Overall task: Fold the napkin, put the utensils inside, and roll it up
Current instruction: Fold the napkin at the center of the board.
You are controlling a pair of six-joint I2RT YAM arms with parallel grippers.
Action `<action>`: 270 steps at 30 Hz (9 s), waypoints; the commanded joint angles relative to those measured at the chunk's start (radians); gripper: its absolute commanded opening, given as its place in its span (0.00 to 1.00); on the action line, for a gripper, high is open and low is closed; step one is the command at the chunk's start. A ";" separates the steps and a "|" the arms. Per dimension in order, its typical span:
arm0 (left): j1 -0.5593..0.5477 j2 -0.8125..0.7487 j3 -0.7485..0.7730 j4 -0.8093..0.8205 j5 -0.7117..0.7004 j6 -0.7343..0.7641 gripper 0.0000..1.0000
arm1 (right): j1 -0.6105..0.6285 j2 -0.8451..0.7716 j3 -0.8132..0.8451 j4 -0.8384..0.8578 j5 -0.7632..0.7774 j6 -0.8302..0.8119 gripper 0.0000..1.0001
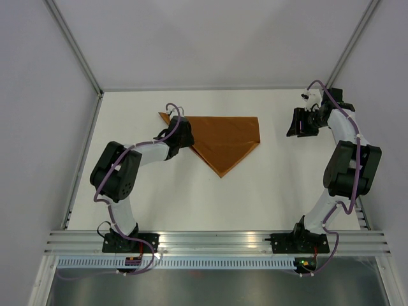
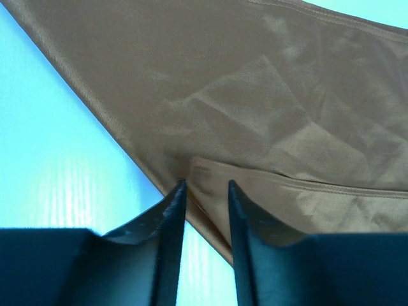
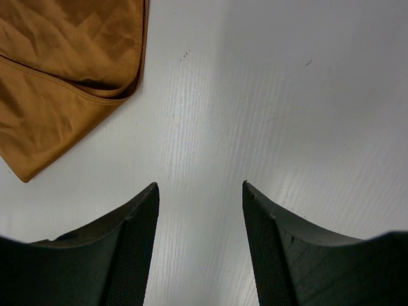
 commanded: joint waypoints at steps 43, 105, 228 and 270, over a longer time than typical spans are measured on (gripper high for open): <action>0.400 0.289 0.375 -0.080 0.226 -0.246 0.52 | -0.002 0.034 0.040 -0.029 -0.026 -0.056 0.61; 0.288 0.088 0.005 0.646 0.614 -0.134 0.03 | -0.005 -0.008 -0.004 -0.029 0.002 -0.076 0.59; -0.068 -0.200 -0.191 0.522 0.653 -0.041 0.59 | -0.004 -0.138 -0.084 -0.072 -0.004 -0.129 0.59; -0.191 0.060 -0.219 0.557 0.513 -0.151 0.42 | -0.002 -0.120 -0.110 -0.058 -0.018 -0.126 0.59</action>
